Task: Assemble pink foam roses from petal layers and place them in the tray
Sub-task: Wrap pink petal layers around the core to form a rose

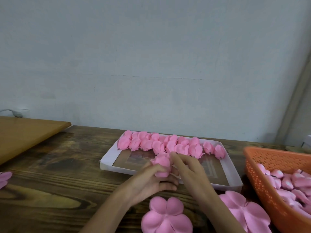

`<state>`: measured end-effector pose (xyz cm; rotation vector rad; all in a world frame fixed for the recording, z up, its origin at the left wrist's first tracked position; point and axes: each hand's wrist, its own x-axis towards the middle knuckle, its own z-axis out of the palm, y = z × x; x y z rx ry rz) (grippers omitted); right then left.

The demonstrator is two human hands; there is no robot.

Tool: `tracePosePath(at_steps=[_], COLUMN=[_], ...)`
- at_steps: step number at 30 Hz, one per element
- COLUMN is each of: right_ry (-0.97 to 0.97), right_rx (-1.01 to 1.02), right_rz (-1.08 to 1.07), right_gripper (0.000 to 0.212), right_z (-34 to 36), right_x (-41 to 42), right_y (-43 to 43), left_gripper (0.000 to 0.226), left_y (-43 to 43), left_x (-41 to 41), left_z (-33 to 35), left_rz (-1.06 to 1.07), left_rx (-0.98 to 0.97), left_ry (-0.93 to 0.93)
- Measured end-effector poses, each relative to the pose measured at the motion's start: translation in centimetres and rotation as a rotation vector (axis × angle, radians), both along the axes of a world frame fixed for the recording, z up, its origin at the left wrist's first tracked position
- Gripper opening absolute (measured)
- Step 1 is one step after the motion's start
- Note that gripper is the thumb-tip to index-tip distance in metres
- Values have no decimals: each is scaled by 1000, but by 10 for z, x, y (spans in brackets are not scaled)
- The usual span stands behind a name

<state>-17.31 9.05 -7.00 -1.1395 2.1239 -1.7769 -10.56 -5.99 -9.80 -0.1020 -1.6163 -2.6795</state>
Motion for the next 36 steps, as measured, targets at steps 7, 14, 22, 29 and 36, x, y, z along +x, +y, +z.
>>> tracePosePath(at_steps=[7, 14, 22, 29, 36], right_ry=[-16, 33, 271, 434, 430], right_rx=[-32, -93, -9, 58, 27], right_rz=[90, 61, -41, -37, -35], right_gripper=[18, 24, 34, 33, 34], right_z=[6, 4, -2, -3, 4], right_x=[-13, -14, -5, -2, -2], right_y=[5, 7, 1, 0, 5], left_gripper=[37, 29, 57, 66, 61], left_y=[-8, -7, -3, -3, -9], left_x=[2, 6, 6, 3, 0], left_z=[0, -1, -3, -7, -10], left_rz=[-55, -84, -1, 43, 61], left_rx=[84, -20, -117, -27, 2], left_ry=[-49, -52, -136, -93, -118])
